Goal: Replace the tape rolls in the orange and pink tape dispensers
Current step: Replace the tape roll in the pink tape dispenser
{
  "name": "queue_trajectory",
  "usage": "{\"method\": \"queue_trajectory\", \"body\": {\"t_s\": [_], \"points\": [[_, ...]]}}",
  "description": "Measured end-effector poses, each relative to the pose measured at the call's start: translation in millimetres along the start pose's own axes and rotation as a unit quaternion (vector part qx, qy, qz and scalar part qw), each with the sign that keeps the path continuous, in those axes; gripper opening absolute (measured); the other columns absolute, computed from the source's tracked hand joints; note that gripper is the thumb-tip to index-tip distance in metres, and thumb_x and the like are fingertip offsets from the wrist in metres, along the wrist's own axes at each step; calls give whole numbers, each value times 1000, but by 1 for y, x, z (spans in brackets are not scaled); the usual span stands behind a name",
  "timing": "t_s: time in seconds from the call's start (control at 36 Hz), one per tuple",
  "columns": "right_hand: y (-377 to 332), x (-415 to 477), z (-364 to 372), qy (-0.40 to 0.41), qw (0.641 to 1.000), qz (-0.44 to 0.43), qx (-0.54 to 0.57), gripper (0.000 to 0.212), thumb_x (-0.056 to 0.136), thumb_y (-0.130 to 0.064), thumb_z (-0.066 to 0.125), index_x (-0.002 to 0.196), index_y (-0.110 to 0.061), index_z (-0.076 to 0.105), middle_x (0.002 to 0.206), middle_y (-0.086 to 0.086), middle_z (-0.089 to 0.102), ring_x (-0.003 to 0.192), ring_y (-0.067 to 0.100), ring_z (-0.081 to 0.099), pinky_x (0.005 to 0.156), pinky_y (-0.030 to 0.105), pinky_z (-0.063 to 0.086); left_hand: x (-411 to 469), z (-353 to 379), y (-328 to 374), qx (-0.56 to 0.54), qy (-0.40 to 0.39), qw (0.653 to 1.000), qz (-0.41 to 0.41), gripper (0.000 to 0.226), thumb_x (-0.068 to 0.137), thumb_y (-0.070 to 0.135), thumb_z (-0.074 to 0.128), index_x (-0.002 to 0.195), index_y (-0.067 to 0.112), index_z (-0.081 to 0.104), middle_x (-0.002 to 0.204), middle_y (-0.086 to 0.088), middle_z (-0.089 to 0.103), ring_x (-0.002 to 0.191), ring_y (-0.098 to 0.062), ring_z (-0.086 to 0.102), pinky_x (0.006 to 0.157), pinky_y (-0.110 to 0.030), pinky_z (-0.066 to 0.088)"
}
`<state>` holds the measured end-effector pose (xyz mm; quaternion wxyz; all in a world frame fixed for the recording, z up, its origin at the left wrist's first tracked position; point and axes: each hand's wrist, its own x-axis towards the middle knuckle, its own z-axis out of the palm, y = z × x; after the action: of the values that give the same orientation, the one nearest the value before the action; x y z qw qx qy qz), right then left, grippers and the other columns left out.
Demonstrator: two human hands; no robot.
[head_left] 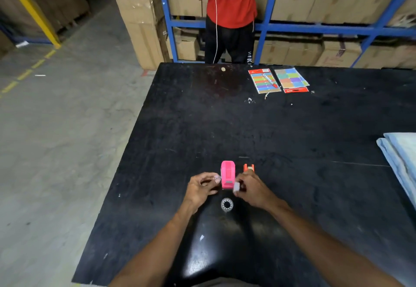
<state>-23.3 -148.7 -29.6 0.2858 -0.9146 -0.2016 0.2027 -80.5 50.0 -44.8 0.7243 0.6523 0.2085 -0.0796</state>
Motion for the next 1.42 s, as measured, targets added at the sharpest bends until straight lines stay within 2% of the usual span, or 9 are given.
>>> {"method": "queue_trajectory", "body": {"t_s": [0.14, 0.28, 0.39, 0.5, 0.61, 0.69, 0.78, 1.0, 1.42], "points": [[21, -24, 37, -54, 988, 94, -109, 13, 86, -11, 54, 99, -10, 55, 111, 17, 64, 99, 36, 65, 66, 38, 45, -10, -11, -10, -17, -4, 999, -48, 17, 85, 3, 72, 102, 5, 73, 91, -10, 72, 77, -13, 72, 69, -24, 60], [25, -33, 70, -71, 980, 101, -155, 47, 94, -13, 54, 140, -11, 43, 137, 17, 51, 120, 38, 59, 94, 44, 50, -16, -18, -21, -3, 5, 998, -70, 17, 83, 2, 74, 101, 0, 72, 84, -15, 72, 70, -14, 75, 69, -22, 60], [28, -36, 80, -49, 973, 115, -195, 49, 90, -23, 65, 135, -16, 48, 135, 11, 48, 117, 35, 58, 92, 44, 52, -18, -24, -26, -9, 5, 997, -74, 17, 81, 2, 77, 98, 5, 73, 81, -14, 74, 72, -17, 76, 76, -27, 60], [17, -29, 85, 30, 963, 39, -264, 56, 57, -43, 88, 101, -18, 66, 102, 5, 62, 97, 29, 60, 80, 42, 51, -19, -30, -23, -21, 8, 997, -70, 26, 80, 4, 78, 105, 9, 72, 77, -9, 76, 78, -23, 76, 84, -35, 60], [8, -12, 97, 7, 970, -10, -243, 75, 63, -43, 85, 129, -20, 56, 118, 7, 58, 106, 31, 58, 90, 44, 50, -19, -31, -19, -17, 7, 997, -71, 19, 82, 2, 76, 99, 9, 74, 86, -15, 75, 79, -21, 76, 82, -30, 60], [-1, -7, 102, -49, 970, 8, -240, 61, 83, -35, 73, 136, -20, 49, 133, 11, 47, 120, 34, 51, 102, 45, 45, -21, -32, -16, -26, 3, 997, -77, 20, 83, 1, 74, 102, 8, 73, 88, -12, 77, 80, -19, 77, 80, -27, 60], [-1, -6, 106, -14, 986, 16, -167, 33, 95, -26, 53, 127, -18, 55, 130, 13, 51, 116, 34, 56, 97, 43, 49, -23, -37, -13, -34, -1, 996, -79, 22, 85, 0, 72, 107, 5, 72, 89, -8, 78, 83, -18, 77, 80, -25, 61], [-18, -9, 57, 39, 967, 3, 250, 36, 77, -17, 79, 103, -33, 58, 102, 0, 68, 89, 13, 72, 86, 31, 58, -24, -40, -10, -17, -12, 999, -50, 26, 83, 11, 77, 108, 6, 73, 99, -14, 78, 93, -25, 76, 86, -32, 59], [-25, -23, 15, 41, 957, -36, 286, 38, 79, 0, 80, 107, -20, 63, 108, 5, 74, 101, 13, 72, 96, 31, 56, -30, -6, 9, -19, -31, 999, 20, 19, 80, 6, 78, 97, 13, 78, 91, -10, 77, 82, -14, 70, 77, -22, 56]]}}
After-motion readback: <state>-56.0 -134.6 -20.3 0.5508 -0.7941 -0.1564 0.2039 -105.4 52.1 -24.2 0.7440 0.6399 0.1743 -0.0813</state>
